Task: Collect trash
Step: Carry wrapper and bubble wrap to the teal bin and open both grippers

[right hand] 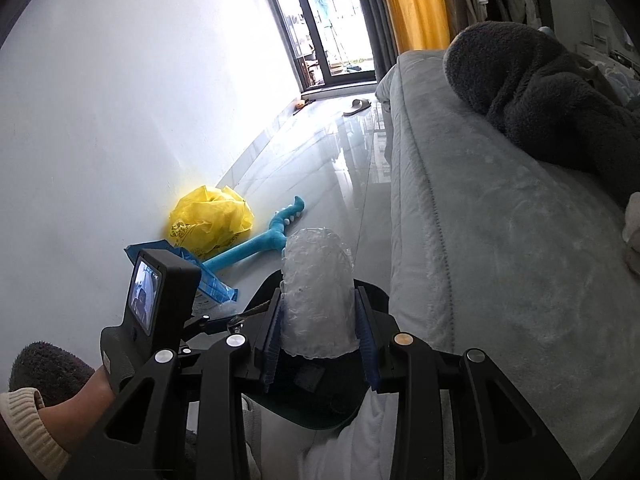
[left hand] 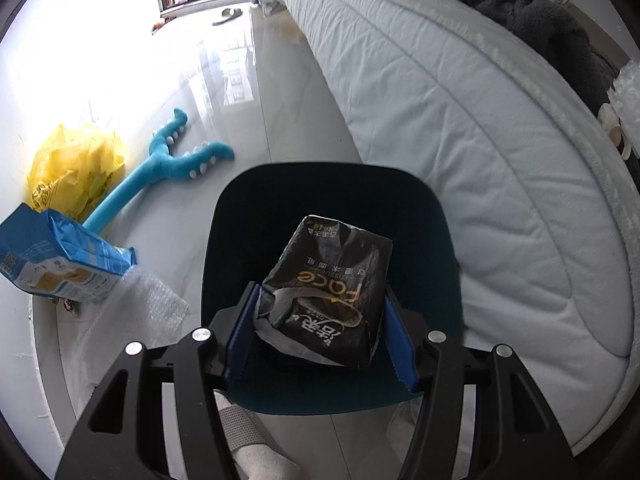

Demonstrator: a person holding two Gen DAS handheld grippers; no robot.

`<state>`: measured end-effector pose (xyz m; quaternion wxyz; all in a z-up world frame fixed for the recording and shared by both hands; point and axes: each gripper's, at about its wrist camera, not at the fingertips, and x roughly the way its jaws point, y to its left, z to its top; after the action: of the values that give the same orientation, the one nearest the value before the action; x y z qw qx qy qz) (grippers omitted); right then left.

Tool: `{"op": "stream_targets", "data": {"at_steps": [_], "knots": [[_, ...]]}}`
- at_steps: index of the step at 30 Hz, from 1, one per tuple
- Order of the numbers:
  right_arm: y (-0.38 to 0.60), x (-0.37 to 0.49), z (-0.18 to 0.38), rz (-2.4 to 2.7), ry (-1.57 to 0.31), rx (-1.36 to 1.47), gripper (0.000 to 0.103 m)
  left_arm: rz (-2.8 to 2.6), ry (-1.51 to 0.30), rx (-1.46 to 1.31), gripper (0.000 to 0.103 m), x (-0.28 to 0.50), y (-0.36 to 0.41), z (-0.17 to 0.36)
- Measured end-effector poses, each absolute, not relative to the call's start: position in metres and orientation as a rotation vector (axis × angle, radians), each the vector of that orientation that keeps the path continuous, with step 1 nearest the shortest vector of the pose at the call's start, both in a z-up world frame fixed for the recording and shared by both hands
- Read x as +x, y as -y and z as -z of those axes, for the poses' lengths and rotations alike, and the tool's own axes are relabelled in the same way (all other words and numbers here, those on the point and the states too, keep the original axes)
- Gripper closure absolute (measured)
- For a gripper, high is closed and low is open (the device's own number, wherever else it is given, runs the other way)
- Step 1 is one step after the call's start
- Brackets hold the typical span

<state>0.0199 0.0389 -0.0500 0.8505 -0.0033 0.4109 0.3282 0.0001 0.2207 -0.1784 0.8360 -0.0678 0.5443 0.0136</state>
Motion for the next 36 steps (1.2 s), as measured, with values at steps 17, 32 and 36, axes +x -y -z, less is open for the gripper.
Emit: {"op": "stream_targets", "data": {"at_steps": [17, 32, 36], "knots": [[-0.099, 0.035, 0.098, -0.712, -1.022, -0.071, 0.068, -0.044, -1.108, -0.16, 0.023, -0.025, -0.259, 0.156], [-0.134, 0.04, 0.148, -0.692, -1.141, -0.122, 0.068, -0.083, -0.916, -0.129, 0.023, -0.056, -0.287, 0.105], [-0.141, 0.041, 0.163, -0.675, -1.173, -0.145, 0.068, -0.08, -0.857, -0.153, 0.025, -0.061, -0.294, 0.091]]}}
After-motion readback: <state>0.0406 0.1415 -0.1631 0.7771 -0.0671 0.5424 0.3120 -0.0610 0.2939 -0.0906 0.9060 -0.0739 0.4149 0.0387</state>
